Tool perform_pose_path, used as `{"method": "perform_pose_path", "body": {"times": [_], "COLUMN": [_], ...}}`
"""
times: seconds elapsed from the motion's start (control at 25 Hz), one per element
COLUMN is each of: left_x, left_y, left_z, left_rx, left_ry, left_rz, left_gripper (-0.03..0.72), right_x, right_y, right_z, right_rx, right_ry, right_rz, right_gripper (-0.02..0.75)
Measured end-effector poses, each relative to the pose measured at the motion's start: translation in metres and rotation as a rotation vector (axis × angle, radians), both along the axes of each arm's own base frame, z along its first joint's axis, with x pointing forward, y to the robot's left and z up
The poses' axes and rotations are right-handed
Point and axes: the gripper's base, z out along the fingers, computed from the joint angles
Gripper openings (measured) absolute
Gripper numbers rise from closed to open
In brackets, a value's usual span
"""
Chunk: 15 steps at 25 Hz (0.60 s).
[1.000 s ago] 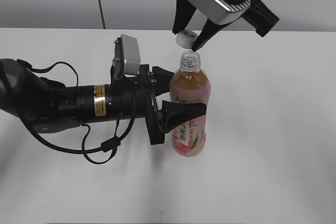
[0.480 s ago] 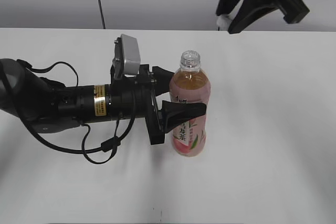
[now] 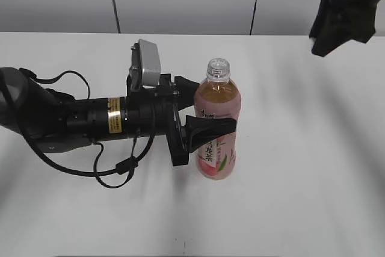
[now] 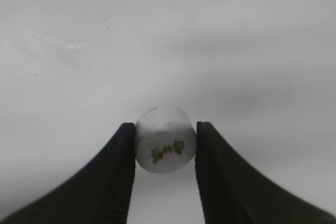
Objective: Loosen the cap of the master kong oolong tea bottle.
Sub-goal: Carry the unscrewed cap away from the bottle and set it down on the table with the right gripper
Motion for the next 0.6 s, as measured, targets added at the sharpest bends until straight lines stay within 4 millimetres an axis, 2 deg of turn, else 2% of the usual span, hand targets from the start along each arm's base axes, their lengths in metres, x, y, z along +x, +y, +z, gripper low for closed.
{"method": "perform_pose_path", "body": {"times": [0.16, 0.36, 0.48, 0.6], "left_x": [0.0, 0.0, 0.0, 0.001], "left_y": [0.0, 0.0, 0.0, 0.0], "left_z": [0.0, 0.0, 0.0, 0.0], "left_rx": [0.0, -0.001, -0.002, -0.005], "left_ry": [0.0, 0.0, 0.0, 0.002], "left_rz": [0.0, 0.0, 0.003, 0.009], "left_gripper": [0.463, 0.463, 0.463, 0.463], "right_x": [0.014, 0.011, 0.006, 0.005], "right_y": [-0.008, -0.007, -0.008, -0.008], "right_z": [-0.051, -0.12, -0.147, -0.154], "right_rx": [-0.006, -0.022, -0.036, -0.036], "right_ry": [0.152, 0.362, 0.452, 0.482], "right_rz": [-0.111, -0.188, -0.22, -0.253], "right_gripper": [0.27, 0.27, 0.27, 0.27]}}
